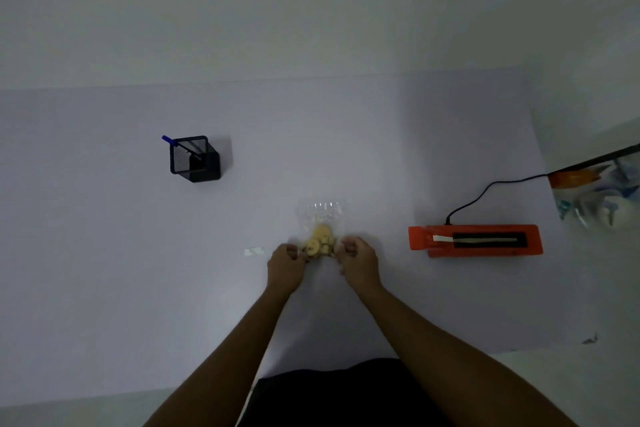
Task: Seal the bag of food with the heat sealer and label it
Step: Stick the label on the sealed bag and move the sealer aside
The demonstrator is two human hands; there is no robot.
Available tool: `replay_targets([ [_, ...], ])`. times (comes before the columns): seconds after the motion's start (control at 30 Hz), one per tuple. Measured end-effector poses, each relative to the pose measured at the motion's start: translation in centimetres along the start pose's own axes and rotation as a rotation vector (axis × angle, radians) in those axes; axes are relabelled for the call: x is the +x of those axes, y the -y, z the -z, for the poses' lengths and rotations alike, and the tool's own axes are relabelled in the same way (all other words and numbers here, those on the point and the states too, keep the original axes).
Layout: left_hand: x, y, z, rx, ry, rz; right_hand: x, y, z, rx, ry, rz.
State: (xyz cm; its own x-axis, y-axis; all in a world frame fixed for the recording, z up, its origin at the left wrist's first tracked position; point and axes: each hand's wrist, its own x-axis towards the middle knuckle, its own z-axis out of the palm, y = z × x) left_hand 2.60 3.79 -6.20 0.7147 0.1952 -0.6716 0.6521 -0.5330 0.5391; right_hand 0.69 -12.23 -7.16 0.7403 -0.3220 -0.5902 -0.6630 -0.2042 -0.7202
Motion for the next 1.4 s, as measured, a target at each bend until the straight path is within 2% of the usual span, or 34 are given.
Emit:
replay_targets([
  [0.27,6.8,-6.2,3.5,-0.053,-0.022,-0.036,6.9,6.8,-2.9,0.078,-0.075,0.003],
  [0.43,8.3,-7.5,3.6,-0.028,0.005,-0.022,9.6,6.6,-4.0,0.013,-0.103,0.009],
  [0.63,7.6,-7.7,3.6,0.005,0.049,-0.031,8.6,6.6,-3.4,-0.004,-0.063,-0.004],
  [0.7,6.7,-7.8,3.7,0.039,-0.008,-0.099,7.7,7.1,-2.8,-0.012,-0.065,0.013],
  [0.8,4.5,-8.7,3.7,0.039,-0.16,-0.31,5.9,7.3,-1.2,-0.084,-0.107,0.086],
  [0.9,1.6,-10.1,2.6,-0.051,-0.143,-0.492,3.5,6.4,1.0,-0.14,-0.069,0.135],
  [1.0,-1.3,-11.0,-0.2,-0.095,-0.006,-0.536,0.9,3.3,3.9,-0.232,-0.009,0.132],
  [1.17,-5.7,-12.6,-5.7,-0.034,0.146,-0.682,-2.5,-3.7,11.9,-0.181,-0.065,-0.11],
  [1.3,-7.8,-14.6,-9.7,-0.076,0.086,-0.854,-2.6,-8.5,20.2,-0.111,-0.168,-0.224],
  [1.4,-10.1,-16.9,-12.4,-0.166,0.05,-0.748,-1.4,-9.9,26.4,-0.004,-0.242,-0.289],
])
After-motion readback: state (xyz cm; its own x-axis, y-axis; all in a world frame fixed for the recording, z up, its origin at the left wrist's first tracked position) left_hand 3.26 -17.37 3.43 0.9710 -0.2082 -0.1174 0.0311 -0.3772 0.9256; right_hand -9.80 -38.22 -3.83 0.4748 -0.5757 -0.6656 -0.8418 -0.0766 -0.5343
